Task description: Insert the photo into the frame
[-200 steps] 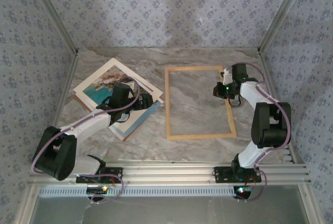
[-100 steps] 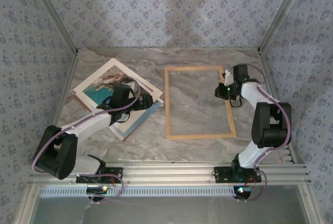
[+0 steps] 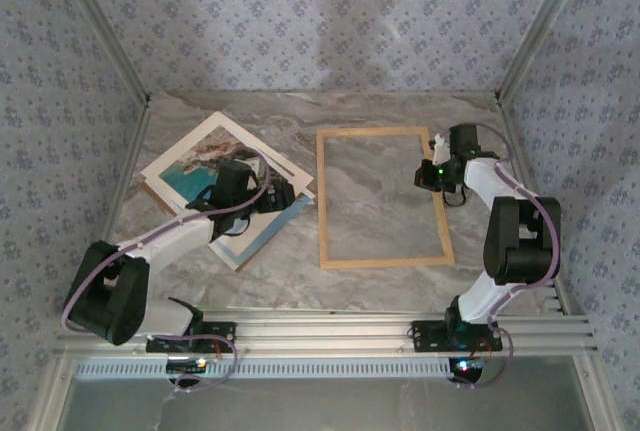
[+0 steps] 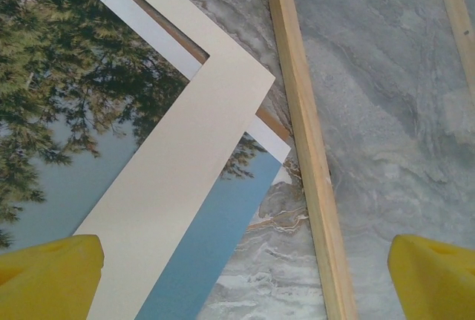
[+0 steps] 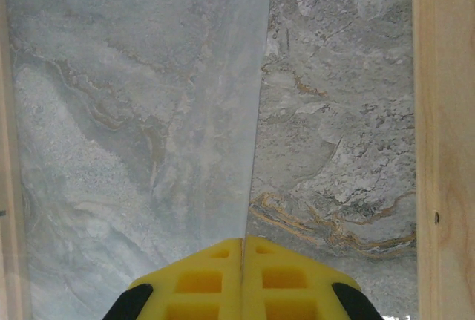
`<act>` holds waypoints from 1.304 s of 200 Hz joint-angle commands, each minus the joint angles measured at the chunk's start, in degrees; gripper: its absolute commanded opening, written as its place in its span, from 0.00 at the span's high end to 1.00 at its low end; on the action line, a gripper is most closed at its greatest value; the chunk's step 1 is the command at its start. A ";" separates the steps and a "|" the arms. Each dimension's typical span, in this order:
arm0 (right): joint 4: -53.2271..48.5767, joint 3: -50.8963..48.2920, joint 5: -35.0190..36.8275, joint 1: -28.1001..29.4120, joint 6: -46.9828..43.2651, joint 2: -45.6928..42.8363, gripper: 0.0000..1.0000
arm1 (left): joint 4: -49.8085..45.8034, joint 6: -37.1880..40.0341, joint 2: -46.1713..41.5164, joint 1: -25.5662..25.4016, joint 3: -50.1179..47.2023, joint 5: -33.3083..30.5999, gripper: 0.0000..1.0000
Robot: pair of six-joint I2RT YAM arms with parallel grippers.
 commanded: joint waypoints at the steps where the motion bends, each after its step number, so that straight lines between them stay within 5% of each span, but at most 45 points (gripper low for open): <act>1: -1.32 -0.45 1.16 -0.59 0.50 0.40 1.00 | 2.40 1.57 0.94 -0.61 0.88 2.78 0.02; 90: -1.70 -0.47 1.69 -0.79 0.59 0.62 1.00 | 5.59 4.94 3.42 -4.17 2.70 9.03 0.02; 261: -2.22 -0.60 2.66 -1.31 0.85 0.38 1.00 | 4.90 5.17 3.97 -4.61 3.66 8.86 0.02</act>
